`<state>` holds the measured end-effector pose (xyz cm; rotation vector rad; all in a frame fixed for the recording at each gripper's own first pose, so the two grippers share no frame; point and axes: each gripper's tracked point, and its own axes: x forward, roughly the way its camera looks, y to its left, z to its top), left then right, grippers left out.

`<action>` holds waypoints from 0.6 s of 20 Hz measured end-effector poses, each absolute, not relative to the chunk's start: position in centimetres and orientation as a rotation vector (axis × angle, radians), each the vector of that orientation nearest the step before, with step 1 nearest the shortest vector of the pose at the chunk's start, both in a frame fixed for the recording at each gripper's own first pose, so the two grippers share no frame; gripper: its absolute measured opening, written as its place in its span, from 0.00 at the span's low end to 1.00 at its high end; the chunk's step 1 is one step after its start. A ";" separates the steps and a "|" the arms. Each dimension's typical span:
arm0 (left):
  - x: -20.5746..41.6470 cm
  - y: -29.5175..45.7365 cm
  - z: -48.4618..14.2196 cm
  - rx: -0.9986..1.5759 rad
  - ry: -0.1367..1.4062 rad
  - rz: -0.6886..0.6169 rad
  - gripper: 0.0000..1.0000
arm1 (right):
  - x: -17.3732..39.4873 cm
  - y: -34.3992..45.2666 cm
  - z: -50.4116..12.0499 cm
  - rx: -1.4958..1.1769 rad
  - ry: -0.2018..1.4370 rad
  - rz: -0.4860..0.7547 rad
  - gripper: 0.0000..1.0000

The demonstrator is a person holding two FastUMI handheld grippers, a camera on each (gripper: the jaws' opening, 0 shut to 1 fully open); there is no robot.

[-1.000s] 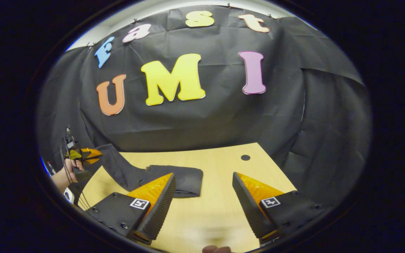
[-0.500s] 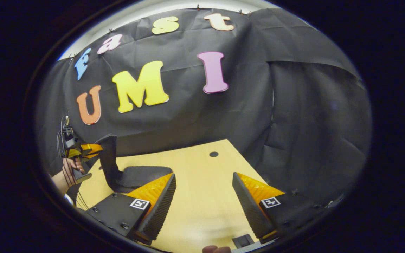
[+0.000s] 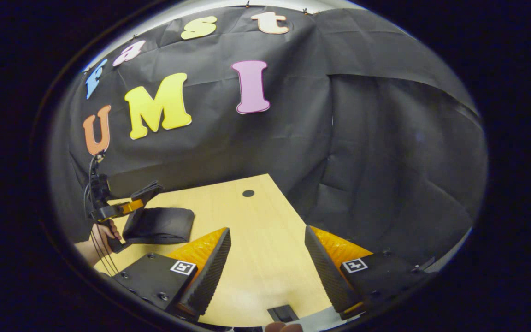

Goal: Grasp the waist and the cuffs of the jeans and fold them to make the two legs overlap; first hold the waist and fold one-third of the jeans toward the cuffs, then hold the cuffs and fold the remaining one-third in the same direction to finish folding.

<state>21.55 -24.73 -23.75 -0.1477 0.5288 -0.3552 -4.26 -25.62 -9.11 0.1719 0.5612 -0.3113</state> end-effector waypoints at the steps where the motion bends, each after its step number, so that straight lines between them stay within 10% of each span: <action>1: 21.3 -25.3 -25.0 -0.118 0.534 -0.357 0.11 | -4.4 -25.7 -9.3 0.174 0.570 -0.310 0.94; 9: 19.8 -28.5 -31.8 0.030 0.594 -0.368 0.21 | -4.8 -25.6 -10.3 0.140 0.610 -0.272 0.99; 12: 19.0 -29.6 -31.5 0.001 0.600 -0.395 0.66 | -4.7 -25.5 -10.3 0.143 0.605 -0.265 0.94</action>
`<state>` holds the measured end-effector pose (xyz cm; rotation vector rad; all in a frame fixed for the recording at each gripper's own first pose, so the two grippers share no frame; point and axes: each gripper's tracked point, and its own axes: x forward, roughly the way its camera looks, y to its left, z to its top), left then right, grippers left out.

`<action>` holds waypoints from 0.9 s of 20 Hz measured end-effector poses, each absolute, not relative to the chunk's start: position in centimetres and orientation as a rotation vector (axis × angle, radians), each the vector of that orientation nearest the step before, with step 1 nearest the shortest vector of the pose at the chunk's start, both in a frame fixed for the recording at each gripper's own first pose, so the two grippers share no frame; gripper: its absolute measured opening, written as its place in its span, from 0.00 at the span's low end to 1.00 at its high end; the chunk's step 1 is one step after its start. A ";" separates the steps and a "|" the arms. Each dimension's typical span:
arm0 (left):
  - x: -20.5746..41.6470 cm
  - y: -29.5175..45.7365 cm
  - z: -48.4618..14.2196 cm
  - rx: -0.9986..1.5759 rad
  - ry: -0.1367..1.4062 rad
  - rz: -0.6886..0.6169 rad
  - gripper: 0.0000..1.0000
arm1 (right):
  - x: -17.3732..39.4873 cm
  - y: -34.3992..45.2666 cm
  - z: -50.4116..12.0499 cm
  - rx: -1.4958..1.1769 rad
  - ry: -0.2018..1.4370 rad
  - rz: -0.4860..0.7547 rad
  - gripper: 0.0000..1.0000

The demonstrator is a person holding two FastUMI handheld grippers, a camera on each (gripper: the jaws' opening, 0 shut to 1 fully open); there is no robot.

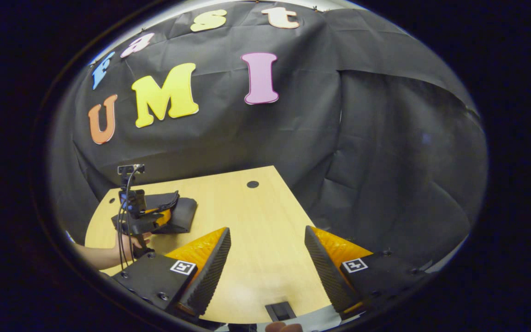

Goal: Grasp the waist and the cuffs of the jeans and fold them to make the two legs overlap; first hold the waist and fold one-third of the jeans toward the cuffs, then hold the cuffs and fold the remaining one-third in the same direction to finish folding.

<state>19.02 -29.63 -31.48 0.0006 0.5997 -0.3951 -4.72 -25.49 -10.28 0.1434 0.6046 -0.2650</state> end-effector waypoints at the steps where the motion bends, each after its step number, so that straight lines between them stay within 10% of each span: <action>1: 18.7 -29.6 -31.0 0.000 0.599 -0.398 0.77 | -4.7 -25.4 -10.2 0.146 0.600 -0.263 0.94; 3: 18.1 -29.1 -29.7 -0.015 0.590 -0.390 1.00 | -4.4 -25.2 -10.0 0.127 0.579 -0.242 0.94; 18: 14.7 -8.7 -3.2 -0.110 0.154 -0.157 0.98 | 8.7 -8.2 -0.6 0.021 0.205 -0.011 0.94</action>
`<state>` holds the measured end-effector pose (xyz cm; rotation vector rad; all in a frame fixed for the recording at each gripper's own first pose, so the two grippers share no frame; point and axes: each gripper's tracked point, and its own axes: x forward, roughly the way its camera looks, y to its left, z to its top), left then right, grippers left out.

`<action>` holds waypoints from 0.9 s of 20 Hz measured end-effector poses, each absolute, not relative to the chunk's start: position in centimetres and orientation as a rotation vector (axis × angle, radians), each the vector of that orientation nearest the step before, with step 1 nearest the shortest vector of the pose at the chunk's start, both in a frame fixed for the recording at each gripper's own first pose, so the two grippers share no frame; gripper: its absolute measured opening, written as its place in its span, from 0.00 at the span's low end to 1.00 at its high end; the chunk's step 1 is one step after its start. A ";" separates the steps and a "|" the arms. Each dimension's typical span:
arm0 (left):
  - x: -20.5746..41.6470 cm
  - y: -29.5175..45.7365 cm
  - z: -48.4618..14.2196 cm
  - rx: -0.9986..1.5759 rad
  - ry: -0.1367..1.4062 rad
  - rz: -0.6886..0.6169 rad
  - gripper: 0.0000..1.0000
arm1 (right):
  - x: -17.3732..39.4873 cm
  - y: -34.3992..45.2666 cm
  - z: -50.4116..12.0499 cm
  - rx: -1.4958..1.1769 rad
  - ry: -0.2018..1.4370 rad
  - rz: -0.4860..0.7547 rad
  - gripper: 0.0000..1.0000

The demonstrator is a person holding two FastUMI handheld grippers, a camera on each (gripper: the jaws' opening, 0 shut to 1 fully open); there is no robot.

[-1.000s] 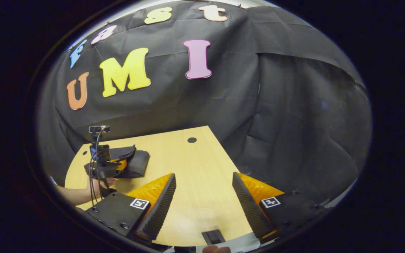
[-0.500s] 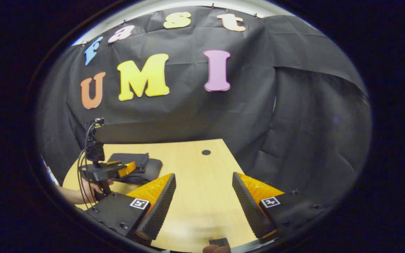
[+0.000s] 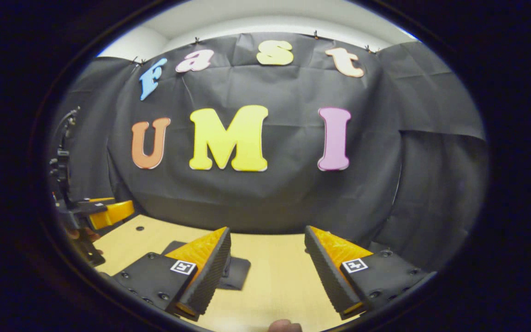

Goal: Grasp the waist and the cuffs of the jeans and fold them to make the two legs overlap; first hold the waist and fold one-third of the jeans toward the cuffs, then hold the cuffs and fold the remaining one-third in the same direction to finish folding.

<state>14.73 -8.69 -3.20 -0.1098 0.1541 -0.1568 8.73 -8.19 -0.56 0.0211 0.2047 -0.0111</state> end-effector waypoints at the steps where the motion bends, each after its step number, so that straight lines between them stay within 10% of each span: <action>1: 14.3 -7.9 -2.5 -0.101 0.139 -0.144 0.98 | 9.0 -7.0 -0.6 0.019 0.197 -0.013 1.00; 18: 8.7 -1.5 -1.8 -0.108 0.113 -0.037 0.99 | 6.1 1.2 1.2 -0.017 0.082 0.077 0.94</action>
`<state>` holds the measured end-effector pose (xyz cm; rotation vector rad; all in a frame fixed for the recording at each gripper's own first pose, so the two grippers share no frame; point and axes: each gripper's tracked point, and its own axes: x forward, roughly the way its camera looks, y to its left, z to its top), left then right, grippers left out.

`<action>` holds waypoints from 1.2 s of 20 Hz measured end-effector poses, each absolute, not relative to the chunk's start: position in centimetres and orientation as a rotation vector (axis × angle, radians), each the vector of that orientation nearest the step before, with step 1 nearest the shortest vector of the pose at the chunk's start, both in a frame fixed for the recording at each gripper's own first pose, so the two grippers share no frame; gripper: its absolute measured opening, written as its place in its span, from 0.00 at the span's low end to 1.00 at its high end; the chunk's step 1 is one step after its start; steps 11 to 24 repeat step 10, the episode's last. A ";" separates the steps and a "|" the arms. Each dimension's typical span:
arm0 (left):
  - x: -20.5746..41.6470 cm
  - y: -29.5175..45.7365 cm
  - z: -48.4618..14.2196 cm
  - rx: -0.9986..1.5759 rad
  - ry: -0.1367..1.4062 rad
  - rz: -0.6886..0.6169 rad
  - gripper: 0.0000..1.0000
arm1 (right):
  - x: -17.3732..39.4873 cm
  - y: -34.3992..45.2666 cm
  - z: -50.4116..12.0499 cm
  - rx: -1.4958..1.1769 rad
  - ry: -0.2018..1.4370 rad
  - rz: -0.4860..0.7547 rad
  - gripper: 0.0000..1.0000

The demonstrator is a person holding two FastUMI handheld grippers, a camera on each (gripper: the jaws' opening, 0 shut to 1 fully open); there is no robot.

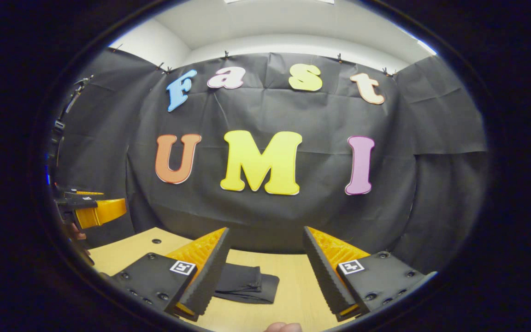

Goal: Grasp the waist and the cuffs of the jeans and fold them to make the two legs overlap; first hold the waist and fold one-third of the jeans toward the cuffs, then hold the cuffs and fold the remaining one-third in the same direction to finish folding.

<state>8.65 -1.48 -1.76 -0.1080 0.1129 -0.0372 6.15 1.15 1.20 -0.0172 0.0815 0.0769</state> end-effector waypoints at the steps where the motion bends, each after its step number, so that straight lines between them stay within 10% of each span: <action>1: 8.7 -1.4 -1.9 -0.103 0.111 -0.037 0.98 | 6.1 1.3 1.0 -0.020 0.085 0.079 0.94; 24: 10.0 -0.5 -2.2 -0.105 0.110 -0.017 0.98 | 7.5 2.7 0.7 -0.021 0.101 0.113 0.94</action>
